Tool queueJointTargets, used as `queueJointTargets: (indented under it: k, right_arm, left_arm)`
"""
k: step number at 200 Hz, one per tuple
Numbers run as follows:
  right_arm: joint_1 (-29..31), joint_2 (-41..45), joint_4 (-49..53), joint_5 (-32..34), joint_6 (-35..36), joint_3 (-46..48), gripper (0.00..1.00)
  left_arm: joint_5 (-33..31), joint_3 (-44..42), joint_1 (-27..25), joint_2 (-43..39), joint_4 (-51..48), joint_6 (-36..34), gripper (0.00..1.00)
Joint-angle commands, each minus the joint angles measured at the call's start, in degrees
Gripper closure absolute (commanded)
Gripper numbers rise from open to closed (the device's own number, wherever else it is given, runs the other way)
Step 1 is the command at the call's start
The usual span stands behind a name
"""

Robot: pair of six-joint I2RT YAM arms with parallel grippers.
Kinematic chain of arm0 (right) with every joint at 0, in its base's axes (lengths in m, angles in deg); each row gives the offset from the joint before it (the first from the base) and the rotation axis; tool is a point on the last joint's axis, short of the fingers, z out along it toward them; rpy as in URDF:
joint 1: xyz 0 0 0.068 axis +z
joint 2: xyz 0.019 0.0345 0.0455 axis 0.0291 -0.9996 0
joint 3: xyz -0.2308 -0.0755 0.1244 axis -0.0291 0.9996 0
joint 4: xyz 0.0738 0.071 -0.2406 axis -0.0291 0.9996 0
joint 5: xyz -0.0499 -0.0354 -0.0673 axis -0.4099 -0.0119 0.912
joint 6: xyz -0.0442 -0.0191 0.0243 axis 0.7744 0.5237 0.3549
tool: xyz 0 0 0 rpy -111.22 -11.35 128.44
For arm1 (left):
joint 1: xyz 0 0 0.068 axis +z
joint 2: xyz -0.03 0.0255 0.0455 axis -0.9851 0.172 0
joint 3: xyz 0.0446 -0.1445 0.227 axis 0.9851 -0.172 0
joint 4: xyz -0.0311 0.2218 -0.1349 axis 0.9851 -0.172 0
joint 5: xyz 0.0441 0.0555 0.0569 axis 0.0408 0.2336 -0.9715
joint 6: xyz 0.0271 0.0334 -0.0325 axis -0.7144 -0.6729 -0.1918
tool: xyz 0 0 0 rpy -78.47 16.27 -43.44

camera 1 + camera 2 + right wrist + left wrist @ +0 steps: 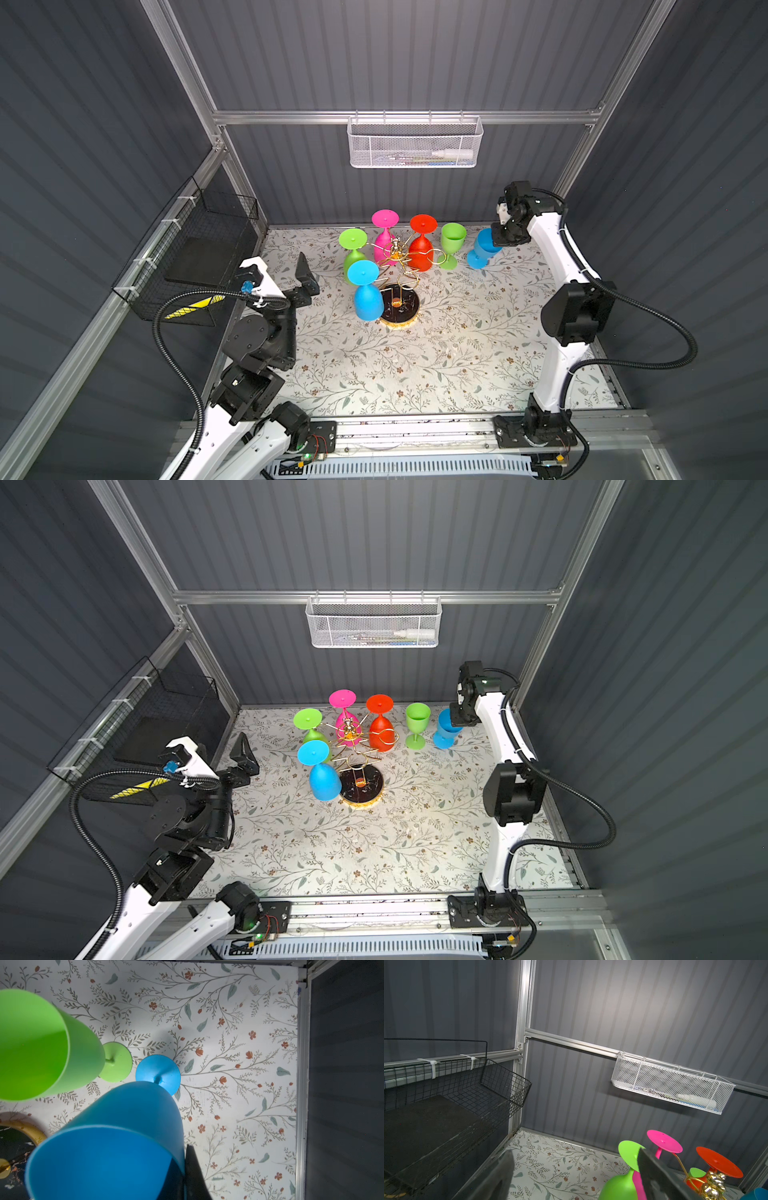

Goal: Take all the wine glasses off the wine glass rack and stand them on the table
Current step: 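Lower the blue glass onto the table beside the lime green glass, then open the right gripper and draw it back while the left gripper approaches the rack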

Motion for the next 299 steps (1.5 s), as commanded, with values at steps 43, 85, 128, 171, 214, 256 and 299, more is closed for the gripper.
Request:
queueJointTargets:
  k: [43,85,128,171,214,256,299]
  right_arm:
    - [-0.23,-6.79,2.04,-1.72,0.69,-4.90,0.99]
    - [-0.26,-7.02,1.59,-2.48,0.36,-5.44,0.84]
    - [-1.03,-3.35,0.69,-5.33,-0.60,-5.99,0.65]
    - [-2.29,6.71,-3.49,-8.62,-2.58,-1.01,0.45]
    - [-2.38,27.08,-19.71,-15.41,-7.89,21.97,0.28]
    - [-2.38,43.70,-32.49,-22.53,-12.65,41.37,0.16]
    - [-2.43,50.49,-33.78,-27.82,-13.88,49.45,0.09]
  left_arm:
    - [-1.61,2.04,0.26,0.28,-0.83,0.80,0.06]
    - [-1.58,2.32,0.22,1.13,-0.81,1.06,0.05]
    - [-2.65,3.08,0.24,2.37,-2.84,1.46,0.05]
    - [-1.53,6.80,0.28,5.08,-10.76,5.69,0.06]
    - [3.62,10.67,0.28,8.60,-18.81,14.06,0.12]
    - [13.45,15.94,1.18,13.26,-27.19,21.17,0.15]
    - [31.17,20.17,10.80,15.43,-34.63,29.25,0.21]
